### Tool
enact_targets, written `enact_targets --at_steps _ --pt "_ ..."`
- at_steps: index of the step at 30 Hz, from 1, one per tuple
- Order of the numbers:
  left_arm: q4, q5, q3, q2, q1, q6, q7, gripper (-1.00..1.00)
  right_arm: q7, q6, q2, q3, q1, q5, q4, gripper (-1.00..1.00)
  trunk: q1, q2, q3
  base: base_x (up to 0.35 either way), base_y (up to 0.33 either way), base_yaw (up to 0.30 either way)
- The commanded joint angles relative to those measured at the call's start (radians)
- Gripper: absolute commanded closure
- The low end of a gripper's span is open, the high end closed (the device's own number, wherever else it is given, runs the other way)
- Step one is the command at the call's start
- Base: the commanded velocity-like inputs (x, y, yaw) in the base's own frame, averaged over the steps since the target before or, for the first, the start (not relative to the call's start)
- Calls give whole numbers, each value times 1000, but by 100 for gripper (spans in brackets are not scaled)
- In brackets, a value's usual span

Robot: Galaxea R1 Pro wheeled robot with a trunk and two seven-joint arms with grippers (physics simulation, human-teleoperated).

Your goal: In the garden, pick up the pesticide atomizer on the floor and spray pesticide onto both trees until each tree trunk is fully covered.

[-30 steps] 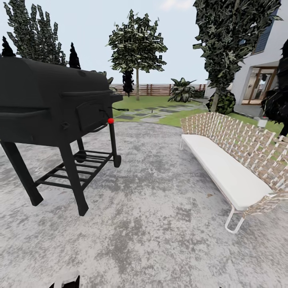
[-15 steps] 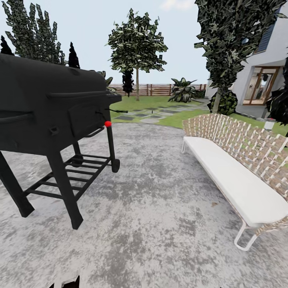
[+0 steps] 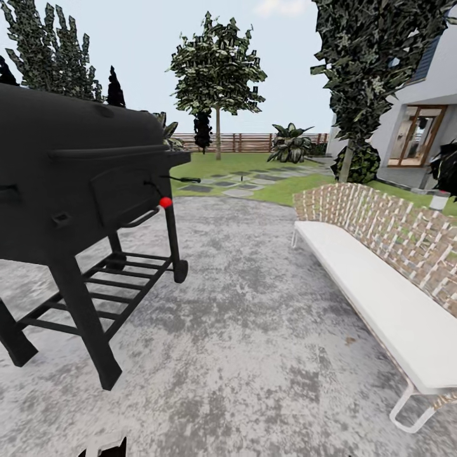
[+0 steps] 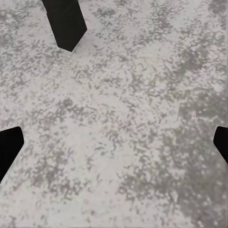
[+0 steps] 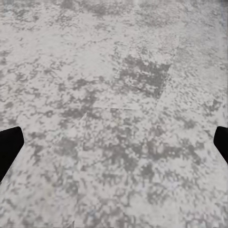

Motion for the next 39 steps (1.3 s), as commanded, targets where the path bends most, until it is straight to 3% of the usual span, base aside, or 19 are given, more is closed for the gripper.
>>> enact_targets --at_steps 1,39 --pt "0 0 0 0 0 0 0 -100 0 0 0 0 0 0 0 -100 0 0 0 340 0 0" --pt "0 1 1 0 0 0 0 -100 0 0 0 0 0 0 0 -100 0 0 0 340 -24 0"
